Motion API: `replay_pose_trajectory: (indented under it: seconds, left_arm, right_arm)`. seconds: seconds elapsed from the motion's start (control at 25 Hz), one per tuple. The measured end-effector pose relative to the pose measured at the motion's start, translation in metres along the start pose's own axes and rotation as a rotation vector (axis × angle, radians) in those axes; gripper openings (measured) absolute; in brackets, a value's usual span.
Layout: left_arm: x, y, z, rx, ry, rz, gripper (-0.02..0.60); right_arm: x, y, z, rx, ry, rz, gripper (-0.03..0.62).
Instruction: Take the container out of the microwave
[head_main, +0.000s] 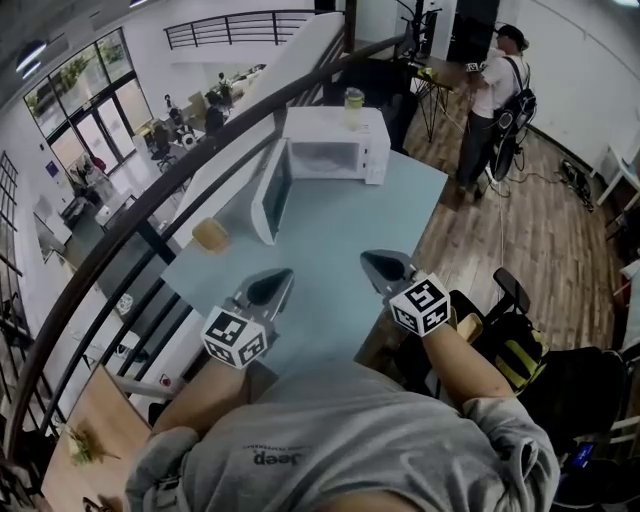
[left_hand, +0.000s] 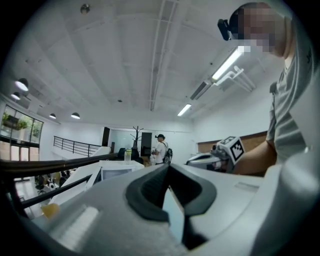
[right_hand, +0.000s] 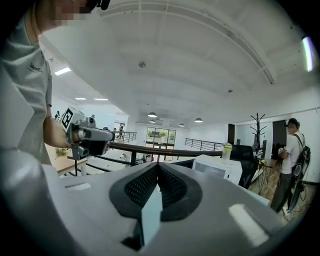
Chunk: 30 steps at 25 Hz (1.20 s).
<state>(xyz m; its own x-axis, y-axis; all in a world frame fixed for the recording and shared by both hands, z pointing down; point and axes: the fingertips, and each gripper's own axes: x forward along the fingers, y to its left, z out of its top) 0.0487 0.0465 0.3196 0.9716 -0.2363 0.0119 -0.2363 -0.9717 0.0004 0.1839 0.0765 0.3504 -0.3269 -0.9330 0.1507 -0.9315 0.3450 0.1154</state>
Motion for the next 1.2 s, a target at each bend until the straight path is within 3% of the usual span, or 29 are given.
replay_pose_trajectory:
  seconds: [0.32, 0.68, 1.2]
  left_arm:
    - [-0.037, 0.021, -0.009, -0.033, -0.012, 0.010, 0.026]
    - [-0.046, 0.032, -0.023, -0.082, -0.016, 0.050, 0.026]
    - [-0.042, 0.037, -0.019, -0.088, -0.035, 0.078, 0.026]
  right_arm:
    - [0.001, 0.033, -0.009, 0.047, 0.021, 0.018, 0.005]
    - [0.008, 0.033, -0.009, 0.061, 0.008, 0.043, 0.005]
    - [0.007, 0.021, -0.008, 0.087, -0.004, 0.041, 0.003]
